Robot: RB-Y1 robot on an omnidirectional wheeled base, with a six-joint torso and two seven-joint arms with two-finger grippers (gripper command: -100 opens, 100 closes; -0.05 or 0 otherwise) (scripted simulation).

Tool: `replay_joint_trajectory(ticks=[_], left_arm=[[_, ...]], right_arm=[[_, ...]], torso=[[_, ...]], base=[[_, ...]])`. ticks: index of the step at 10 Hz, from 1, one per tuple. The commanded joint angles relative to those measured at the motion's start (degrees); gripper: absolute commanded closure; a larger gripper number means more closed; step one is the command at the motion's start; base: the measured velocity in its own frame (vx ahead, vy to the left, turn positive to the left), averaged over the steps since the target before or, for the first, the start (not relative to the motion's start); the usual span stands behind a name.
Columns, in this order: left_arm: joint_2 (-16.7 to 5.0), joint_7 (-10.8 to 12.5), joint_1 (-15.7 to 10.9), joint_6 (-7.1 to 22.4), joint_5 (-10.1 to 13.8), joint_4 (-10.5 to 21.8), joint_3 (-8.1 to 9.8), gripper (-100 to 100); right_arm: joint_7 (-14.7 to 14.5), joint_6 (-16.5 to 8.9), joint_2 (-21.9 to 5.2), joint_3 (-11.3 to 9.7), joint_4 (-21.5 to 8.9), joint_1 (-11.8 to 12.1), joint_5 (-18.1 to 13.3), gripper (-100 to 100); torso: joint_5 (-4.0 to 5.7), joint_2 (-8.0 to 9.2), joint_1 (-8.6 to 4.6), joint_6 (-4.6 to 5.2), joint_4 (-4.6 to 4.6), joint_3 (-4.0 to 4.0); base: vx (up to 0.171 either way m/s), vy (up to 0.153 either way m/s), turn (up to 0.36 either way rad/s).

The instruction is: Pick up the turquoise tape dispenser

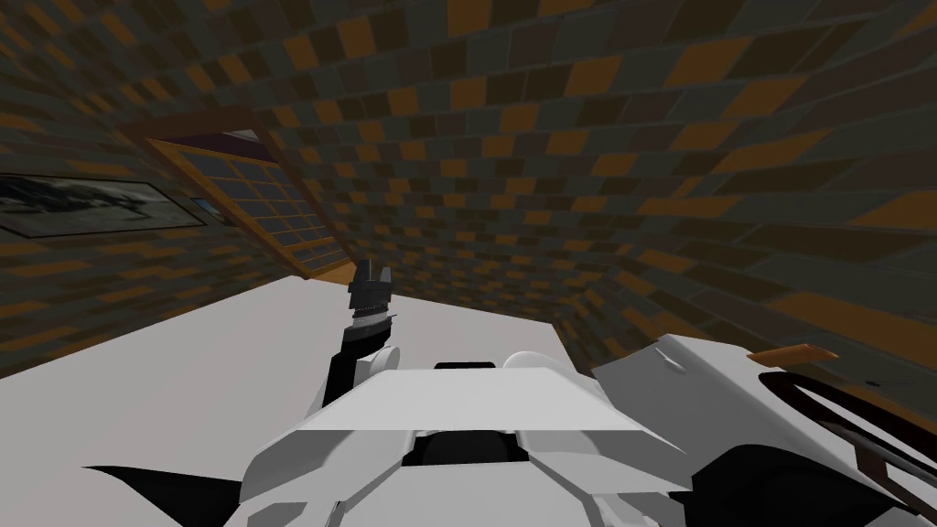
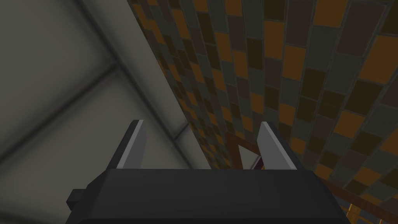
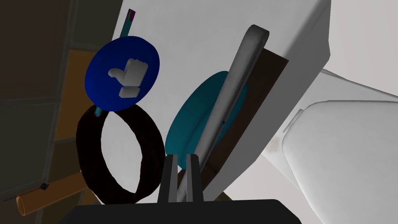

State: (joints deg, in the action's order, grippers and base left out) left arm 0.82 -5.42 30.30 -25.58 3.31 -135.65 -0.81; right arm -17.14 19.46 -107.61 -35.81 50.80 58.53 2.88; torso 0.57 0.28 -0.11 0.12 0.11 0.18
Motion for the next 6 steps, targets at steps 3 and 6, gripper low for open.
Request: replay_joint_trajectory(ticks=[3, 6], left_arm=[[0.0, 0.0, 0.0, 0.0, 0.0, 0.0, 0.0, 0], [0.0, 0.0, 0.0, 0.0, 0.0, 0.0, 0.0, 0]], right_arm=[[0.4, 2.6, -3.4, -0.1, 0.8, 0.8, 2.3, 100], [-1.3, 2.4, -1.2, 1.9, -1.3, 1.1, 2.1, -100]], torso=[[-0.04, -0.09, 0.05, -0.03, -0.03, -0.06], [-0.03, -0.04, 0.04, -0.03, -0.01, -0.03]], base=[[0.014, 0.002, -0.046], [-0.041, 0.011, -0.024]])
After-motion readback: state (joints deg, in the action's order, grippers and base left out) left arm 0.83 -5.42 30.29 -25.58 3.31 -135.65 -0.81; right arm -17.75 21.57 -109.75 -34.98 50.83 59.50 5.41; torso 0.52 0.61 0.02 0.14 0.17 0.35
